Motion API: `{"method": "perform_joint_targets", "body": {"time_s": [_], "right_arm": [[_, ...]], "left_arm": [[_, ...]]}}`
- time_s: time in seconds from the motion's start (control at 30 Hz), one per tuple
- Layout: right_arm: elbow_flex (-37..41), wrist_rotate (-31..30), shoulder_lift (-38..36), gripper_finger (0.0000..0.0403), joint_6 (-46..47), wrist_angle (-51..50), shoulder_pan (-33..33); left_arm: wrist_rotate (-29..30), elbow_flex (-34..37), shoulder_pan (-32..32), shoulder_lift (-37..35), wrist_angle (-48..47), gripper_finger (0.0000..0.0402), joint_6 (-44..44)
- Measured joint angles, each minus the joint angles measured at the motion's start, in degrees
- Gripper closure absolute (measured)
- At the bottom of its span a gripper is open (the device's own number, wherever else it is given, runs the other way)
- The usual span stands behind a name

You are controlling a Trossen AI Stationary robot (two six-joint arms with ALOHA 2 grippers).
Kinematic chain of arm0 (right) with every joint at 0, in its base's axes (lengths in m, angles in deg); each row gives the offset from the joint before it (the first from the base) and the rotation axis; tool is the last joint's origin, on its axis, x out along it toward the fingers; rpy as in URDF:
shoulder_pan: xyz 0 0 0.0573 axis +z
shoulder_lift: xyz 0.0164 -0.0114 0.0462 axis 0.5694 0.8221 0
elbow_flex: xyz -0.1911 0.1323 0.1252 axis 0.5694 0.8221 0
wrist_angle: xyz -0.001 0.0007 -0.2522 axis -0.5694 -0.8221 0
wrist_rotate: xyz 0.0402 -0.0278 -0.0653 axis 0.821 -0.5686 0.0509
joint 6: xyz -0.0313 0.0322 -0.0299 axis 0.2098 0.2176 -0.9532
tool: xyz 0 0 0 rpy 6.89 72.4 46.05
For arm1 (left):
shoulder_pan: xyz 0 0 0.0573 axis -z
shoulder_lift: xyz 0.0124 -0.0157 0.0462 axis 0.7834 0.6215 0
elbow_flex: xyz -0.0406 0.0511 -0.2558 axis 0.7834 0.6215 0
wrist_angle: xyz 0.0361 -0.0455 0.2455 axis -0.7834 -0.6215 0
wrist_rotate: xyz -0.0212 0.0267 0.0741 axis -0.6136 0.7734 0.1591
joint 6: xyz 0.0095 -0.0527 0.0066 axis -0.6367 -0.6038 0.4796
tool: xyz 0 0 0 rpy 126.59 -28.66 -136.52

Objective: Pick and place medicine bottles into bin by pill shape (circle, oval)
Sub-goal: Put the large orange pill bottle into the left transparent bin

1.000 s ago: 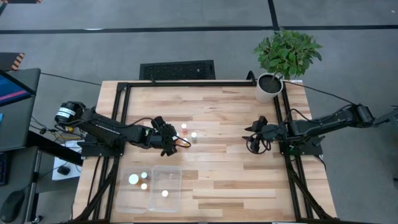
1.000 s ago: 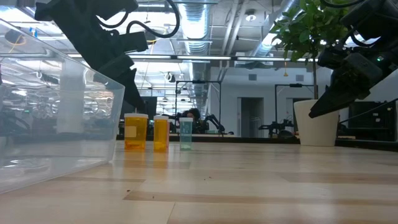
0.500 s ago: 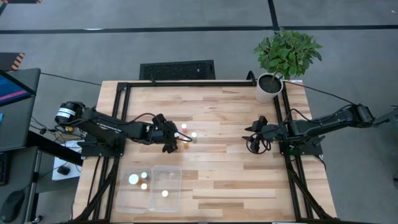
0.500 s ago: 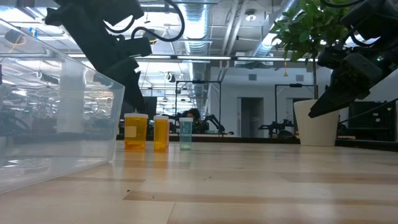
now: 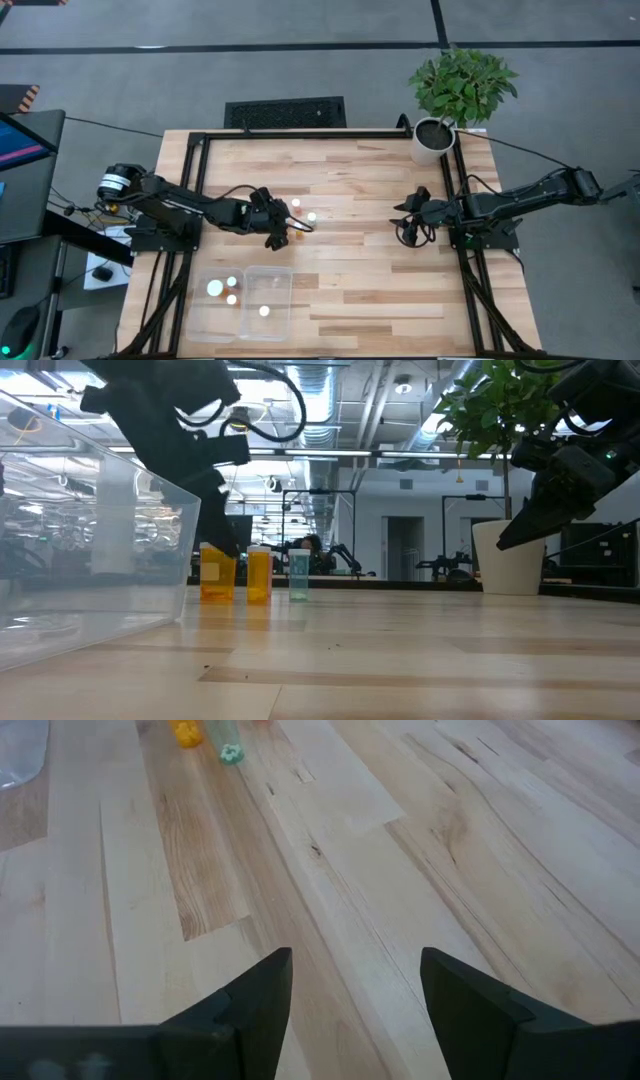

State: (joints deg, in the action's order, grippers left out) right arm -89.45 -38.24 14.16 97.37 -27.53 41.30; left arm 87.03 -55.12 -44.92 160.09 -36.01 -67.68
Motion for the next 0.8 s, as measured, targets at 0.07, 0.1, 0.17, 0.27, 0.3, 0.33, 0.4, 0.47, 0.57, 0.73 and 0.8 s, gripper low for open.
{"method": "perform_joint_targets", "body": {"time_s": [0.07,0.1,0.17,0.27,0.3,0.33,0.4,0.47,0.57,0.73,0.8], "right_arm": [[0.00,0.00,-0.02,0.0168,0.02,0.19,0.00],[0.00,0.00,-0.06,0.0168,0.02,0.02,0.00],[0.00,0.01,-0.11,0.0168,0.02,-0.01,0.02],[0.00,0.00,-0.11,0.0168,0.02,-0.15,0.00],[0.00,0.02,-0.11,0.0168,0.02,-0.11,0.02],[0.00,0.00,-0.11,0.0168,0.01,-0.20,0.00],[0.00,0.00,-0.11,0.0168,0.02,-0.33,0.00],[0.00,0.00,-0.11,0.0168,0.02,-0.41,0.01],[0.00,0.00,-0.11,0.0168,0.02,-0.50,0.00],[0.00,0.00,-0.11,0.0168,0.07,-0.49,0.02],[0.00,0.00,-0.11,0.0168,0.09,-0.50,0.02]], "left_arm": [[0.02,0.07,0.00,0.14,-0.46,0.0113,0.13],[-0.24,0.07,0.00,0.17,-0.35,0.0113,0.34],[-0.23,0.07,0.00,0.15,-0.36,0.0113,0.71],[-0.25,0.04,0.00,-0.11,0.08,0.0120,0.74],[-0.36,0.05,0.00,-0.11,-0.23,0.0125,0.75],[-0.64,0.07,0.00,-0.10,-0.56,0.0132,0.90],[-1.42,0.07,0.00,0.00,-0.42,0.0151,0.98],[-1.78,0.07,0.00,0.00,-0.41,0.0174,0.98],[-1.79,0.07,0.00,0.00,-0.29,0.0206,0.98],[-2.33,0.07,0.05,0.00,-0.19,0.0210,0.59],[-2.43,-0.08,0.30,0.00,-0.33,0.0210,0.22]]}}
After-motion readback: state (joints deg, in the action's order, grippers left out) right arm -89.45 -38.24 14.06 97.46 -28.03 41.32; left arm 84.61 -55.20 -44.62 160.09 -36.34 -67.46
